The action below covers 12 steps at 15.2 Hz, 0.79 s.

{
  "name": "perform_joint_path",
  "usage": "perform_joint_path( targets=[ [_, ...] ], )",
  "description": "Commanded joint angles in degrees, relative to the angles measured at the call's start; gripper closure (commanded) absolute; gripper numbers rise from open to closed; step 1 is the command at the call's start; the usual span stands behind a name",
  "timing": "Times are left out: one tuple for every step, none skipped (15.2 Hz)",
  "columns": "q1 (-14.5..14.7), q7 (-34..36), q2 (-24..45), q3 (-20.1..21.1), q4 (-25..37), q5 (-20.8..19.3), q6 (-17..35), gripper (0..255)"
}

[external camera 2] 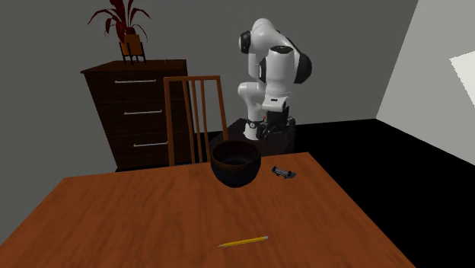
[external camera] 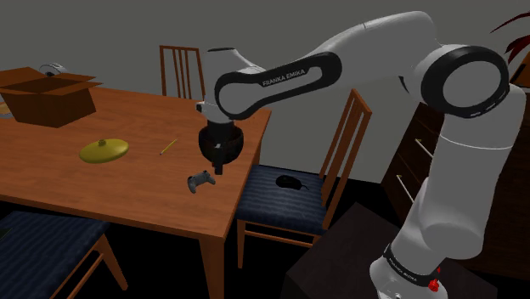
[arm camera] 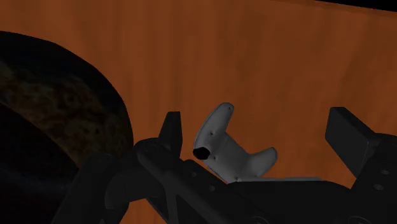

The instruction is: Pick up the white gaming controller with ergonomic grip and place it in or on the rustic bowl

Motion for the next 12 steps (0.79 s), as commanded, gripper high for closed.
perform_joint_path(
  targets=[
    [1.08,-0.67,3.76,0.63,3.58,-1.2,0.32,0],
    [1.74,-0.88,5.62,0.95,5.46,-1.82,0.34,0],
    [2.44,-1.1,7.49,1.25,7.4,-2.46,0.31,0],
    [3.17,-1.34,9.36,1.52,9.39,-3.1,0.23,0],
    [3.94,-1.59,11.25,1.78,11.44,-3.75,0.1,0],
    [4.17,-1.67,11.77,1.82,12.02,-3.91,0.05,0],
    [4.21,-1.61,12.01,1.77,11.59,-4.0,0.71,0],
    [4.24,-1.55,12.26,1.73,11.17,-4.09,1.37,0],
    [4.27,-1.49,12.52,1.69,10.77,-4.18,2.02,0],
    [4.31,-1.43,12.79,1.65,10.38,-4.28,2.67,0],
    [4.35,-1.36,13.07,1.6,10.01,-4.39,3.31,0],
    [4.38,-1.3,13.36,1.56,9.65,-4.49,3.95,0]
  ],
)
